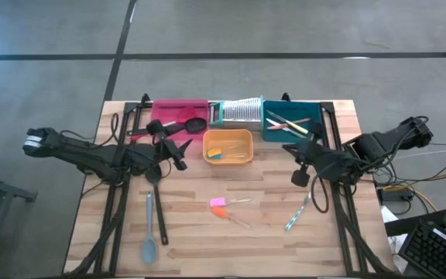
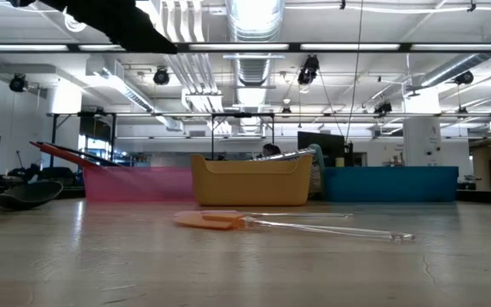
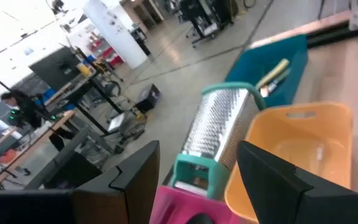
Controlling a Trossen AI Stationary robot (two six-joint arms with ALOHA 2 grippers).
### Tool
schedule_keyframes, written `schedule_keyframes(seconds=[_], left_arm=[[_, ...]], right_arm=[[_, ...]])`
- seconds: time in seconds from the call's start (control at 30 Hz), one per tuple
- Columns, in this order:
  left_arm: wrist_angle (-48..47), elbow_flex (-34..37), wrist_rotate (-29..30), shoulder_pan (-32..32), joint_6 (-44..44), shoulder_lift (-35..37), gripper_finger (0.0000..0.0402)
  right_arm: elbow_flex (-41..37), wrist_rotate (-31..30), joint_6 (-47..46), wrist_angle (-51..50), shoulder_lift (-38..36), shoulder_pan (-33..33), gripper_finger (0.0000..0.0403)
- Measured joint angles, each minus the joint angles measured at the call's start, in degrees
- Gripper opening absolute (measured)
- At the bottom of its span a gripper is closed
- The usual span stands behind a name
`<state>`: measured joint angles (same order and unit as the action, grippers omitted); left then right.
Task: Pick & Place Kitchen Items
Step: Put the gray spoon into the pink bin
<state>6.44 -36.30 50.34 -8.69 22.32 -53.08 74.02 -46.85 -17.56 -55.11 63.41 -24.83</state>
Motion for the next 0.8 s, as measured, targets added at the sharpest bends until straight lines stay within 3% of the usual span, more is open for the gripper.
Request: schedule_keyframes(seconds=[0.17, 0.37, 0.5, 0.57, 0.7, 0.8], left_arm=[[1.05, -0.09, 3.01, -0.02, -1.40, 0.02, 0.0218], [-7.73, -4.17, 4.20, -2.01, -2.13, 0.02, 0.0218], [-13.31, -7.65, 4.41, -5.49, -8.95, 0.02, 0.0218], [-18.86, -9.94, -0.84, -7.18, -10.00, 0.04, 0.0218], [-35.34, -15.02, -17.27, -9.67, -11.00, -0.46, 0.0218], [-44.52, -17.29, -25.21, -11.71, -11.36, -1.15, 0.0218]], right_arm=[[-0.12, -0.73, -0.04, -0.42, -0.71, -0.19, 0.0008], [-0.25, -0.77, -1.82, -3.08, -0.80, -0.19, 0.0008], [-0.81, -0.81, -1.97, -3.37, -0.80, -0.19, 0.0008], [-1.09, -0.81, -1.97, -3.39, -0.80, -0.19, 0.0008], [-1.50, -0.77, -1.97, -3.39, -0.80, -0.19, 0.0008], [-1.80, -0.79, -1.97, -3.39, -0.80, -0.19, 0.0008]])
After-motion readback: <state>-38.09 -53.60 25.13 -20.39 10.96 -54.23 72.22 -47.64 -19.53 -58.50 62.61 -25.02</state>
